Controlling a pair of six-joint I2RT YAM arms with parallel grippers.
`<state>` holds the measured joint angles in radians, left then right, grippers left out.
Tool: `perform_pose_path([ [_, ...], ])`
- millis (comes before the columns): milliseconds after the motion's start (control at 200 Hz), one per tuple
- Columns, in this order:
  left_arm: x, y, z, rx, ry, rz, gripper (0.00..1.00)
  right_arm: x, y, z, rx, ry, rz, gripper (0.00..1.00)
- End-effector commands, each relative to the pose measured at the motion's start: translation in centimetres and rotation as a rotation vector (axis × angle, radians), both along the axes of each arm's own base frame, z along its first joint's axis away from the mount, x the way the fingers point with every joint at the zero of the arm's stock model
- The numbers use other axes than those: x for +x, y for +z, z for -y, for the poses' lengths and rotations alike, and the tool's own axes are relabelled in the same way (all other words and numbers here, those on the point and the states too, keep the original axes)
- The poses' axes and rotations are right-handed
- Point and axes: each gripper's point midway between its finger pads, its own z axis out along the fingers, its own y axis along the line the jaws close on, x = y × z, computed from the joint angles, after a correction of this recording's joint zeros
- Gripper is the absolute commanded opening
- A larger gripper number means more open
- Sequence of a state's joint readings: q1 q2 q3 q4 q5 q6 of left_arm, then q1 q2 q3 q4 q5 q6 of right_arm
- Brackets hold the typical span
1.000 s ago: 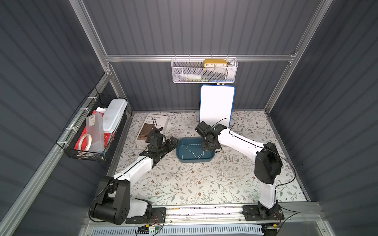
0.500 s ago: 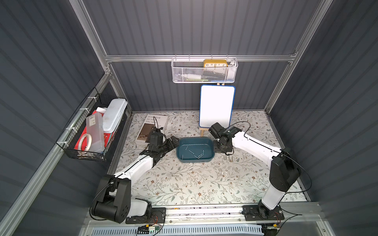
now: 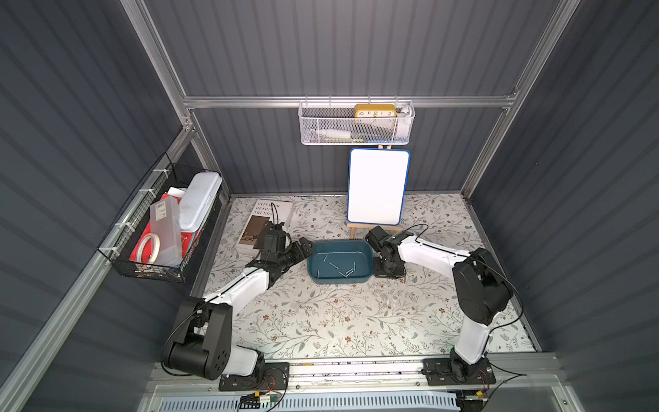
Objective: Take out the screws from the storage box
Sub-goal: Place the screw at the center of the board.
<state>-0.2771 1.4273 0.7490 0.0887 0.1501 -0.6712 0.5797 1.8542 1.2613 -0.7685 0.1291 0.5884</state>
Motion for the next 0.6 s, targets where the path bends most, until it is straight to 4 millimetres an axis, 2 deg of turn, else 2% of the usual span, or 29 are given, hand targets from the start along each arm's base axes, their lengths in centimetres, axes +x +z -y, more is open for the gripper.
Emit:
perform_pose_path([
  [0, 0.6, 0.4, 0.4, 0.006, -0.018, 0.016, 0.94, -0.1, -1.0, 0.0, 0.01, 0.007, -0.019, 0.11],
  [245, 0.6, -0.4, 0.5, 0.002, -0.016, 0.001, 0.94, -0.3, -2.6, 0.4, -0.028, 0.024, -0.055, 0.13],
  [375, 0.4, 0.0, 0.8, -0.011, -0.039, 0.007, 0.94, -0.4, -2.9, 0.7, -0.041, 0.017, -0.055, 0.15],
  [485, 0.0, 0.4, 1.0, -0.019, -0.049, 0.004, 0.94, -0.2, -2.6, 0.5, -0.03, 0.018, -0.052, 0.2],
  [595, 0.1, 0.6, 0.5, 0.0, -0.026, 0.004, 0.94, 0.1, -1.2, 0.3, -0.02, 0.019, -0.03, 0.26],
])
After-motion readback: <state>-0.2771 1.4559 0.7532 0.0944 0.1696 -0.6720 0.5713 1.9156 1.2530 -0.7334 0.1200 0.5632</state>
